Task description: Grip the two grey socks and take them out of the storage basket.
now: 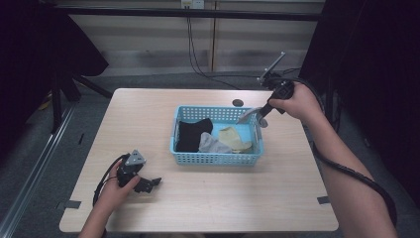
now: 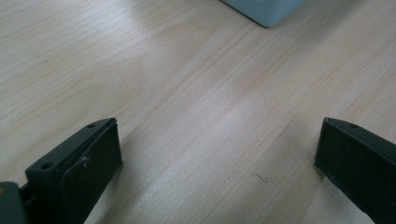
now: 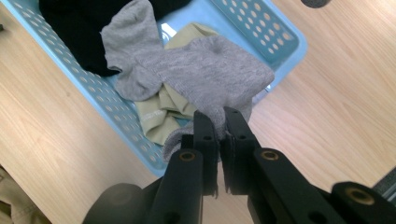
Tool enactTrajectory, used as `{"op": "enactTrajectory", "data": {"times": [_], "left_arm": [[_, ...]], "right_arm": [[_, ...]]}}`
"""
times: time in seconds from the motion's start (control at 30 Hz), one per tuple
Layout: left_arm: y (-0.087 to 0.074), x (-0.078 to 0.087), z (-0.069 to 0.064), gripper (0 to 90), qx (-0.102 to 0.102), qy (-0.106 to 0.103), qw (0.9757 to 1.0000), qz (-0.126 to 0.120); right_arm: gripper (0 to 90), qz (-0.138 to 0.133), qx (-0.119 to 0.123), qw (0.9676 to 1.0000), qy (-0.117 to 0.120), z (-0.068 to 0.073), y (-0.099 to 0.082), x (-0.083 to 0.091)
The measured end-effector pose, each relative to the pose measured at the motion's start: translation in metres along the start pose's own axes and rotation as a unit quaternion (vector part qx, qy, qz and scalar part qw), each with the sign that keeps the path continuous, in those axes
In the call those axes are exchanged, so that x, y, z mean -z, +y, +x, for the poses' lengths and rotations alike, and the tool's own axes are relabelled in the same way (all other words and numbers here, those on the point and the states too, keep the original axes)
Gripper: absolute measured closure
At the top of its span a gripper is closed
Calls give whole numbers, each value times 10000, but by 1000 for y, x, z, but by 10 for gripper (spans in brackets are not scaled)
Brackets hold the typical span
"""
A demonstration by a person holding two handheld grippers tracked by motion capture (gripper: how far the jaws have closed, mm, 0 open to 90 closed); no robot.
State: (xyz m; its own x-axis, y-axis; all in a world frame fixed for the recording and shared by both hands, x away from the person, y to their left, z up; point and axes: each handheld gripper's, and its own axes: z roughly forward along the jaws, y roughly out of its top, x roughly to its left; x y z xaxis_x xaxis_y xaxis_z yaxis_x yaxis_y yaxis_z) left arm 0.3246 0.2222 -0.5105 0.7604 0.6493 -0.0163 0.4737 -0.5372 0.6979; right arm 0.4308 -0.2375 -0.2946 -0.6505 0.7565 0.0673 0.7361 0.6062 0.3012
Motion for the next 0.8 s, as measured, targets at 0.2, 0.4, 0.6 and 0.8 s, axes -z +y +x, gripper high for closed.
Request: {"op": "enactTrajectory", "data": {"times": [0.2, 0.4, 0.6, 0.8], "left_arm": [[0, 0, 0, 0, 2, -3, 10000, -2], [0, 0, 0, 0, 3, -3, 10000, -4], [0, 0, 0, 0, 4, 1, 10000, -1], [0, 0, 0, 0, 1, 1, 10000, 0]], "right_arm": [[855, -33, -181, 9998, -34, -12, -10, 8], [854, -66, -314, 9994, -107, -22, -19, 12], [854, -56, -401, 9991, -145, -31, -28, 12], [854, -84, -492, 9986, -147, -36, -34, 10]]}}
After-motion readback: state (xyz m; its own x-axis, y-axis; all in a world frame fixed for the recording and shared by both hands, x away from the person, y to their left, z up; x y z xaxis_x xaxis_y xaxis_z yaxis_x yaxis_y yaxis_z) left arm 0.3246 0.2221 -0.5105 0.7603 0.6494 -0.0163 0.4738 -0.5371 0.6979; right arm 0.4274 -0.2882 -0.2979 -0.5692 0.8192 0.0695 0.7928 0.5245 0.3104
